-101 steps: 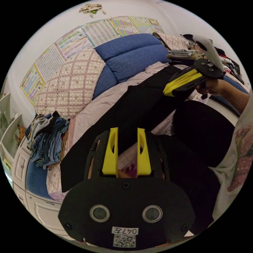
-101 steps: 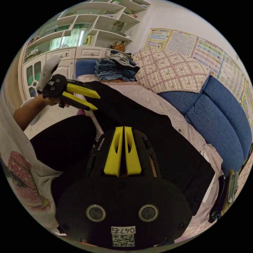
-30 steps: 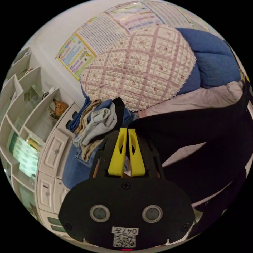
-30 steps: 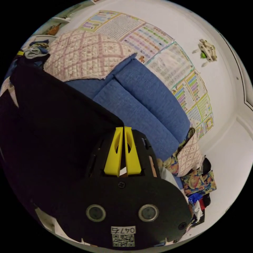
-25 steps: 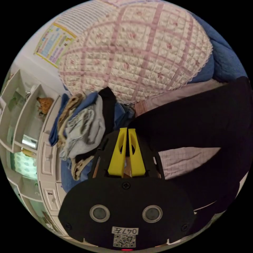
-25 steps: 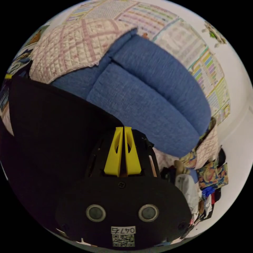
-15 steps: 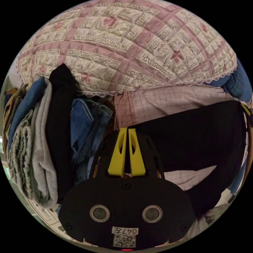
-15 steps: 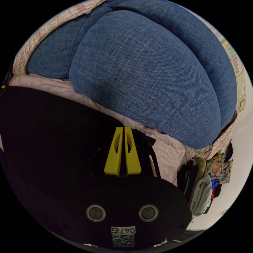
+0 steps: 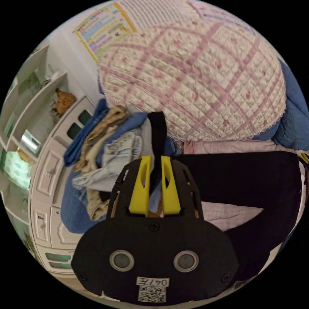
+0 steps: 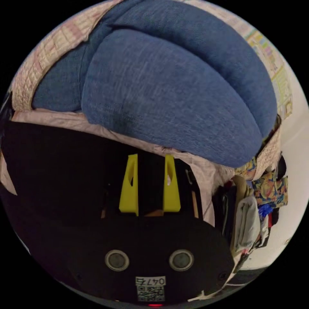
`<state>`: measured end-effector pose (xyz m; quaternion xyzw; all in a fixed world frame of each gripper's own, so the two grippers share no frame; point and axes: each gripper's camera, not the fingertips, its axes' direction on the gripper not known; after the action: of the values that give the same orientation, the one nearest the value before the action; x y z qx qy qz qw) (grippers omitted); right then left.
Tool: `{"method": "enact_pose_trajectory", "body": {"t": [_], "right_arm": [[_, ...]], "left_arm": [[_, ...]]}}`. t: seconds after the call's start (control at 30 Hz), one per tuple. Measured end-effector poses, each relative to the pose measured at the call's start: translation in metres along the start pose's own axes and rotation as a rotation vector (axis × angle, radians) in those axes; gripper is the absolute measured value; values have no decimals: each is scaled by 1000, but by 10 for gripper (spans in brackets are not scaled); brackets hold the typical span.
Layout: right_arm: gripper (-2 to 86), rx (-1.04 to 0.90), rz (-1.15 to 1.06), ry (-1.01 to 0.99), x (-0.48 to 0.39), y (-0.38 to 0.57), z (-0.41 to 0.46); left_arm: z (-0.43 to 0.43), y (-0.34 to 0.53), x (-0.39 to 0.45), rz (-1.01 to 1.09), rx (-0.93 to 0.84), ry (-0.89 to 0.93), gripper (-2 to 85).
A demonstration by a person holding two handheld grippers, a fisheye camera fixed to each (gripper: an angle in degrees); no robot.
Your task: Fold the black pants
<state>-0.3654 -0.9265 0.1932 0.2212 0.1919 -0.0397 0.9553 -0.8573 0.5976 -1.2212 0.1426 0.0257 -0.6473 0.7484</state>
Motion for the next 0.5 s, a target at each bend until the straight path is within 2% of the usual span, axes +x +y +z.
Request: {"method": "enact_pose_trajectory", "body": {"t": [0.1,0.17,0.3,0.37,0.4,0.47,0.5], "right_arm": [[36,227,57,-171,10,32,-98],[18,415,8,-329,-4,71,-174],[7,516,-42,-407,-51,138,-261],[-1,557,-94,-447,-88,185,-314],[-3,564,-118,-448,-99,196,-326],[-6,551,-296,-339,-152,234,-375],[-6,547,-335,-293,-165,242,-386]], "left_arm": [[-75,85,-27,-13,160,83,34],[-127,176,-40,-15,309,207,9],[-187,320,-49,-24,488,307,-7],[-221,420,-45,-58,641,175,-9],[-229,443,-42,-76,674,109,-9],[-246,522,-30,-146,714,-148,-9],[-248,537,-27,-149,707,-204,-8]]}}
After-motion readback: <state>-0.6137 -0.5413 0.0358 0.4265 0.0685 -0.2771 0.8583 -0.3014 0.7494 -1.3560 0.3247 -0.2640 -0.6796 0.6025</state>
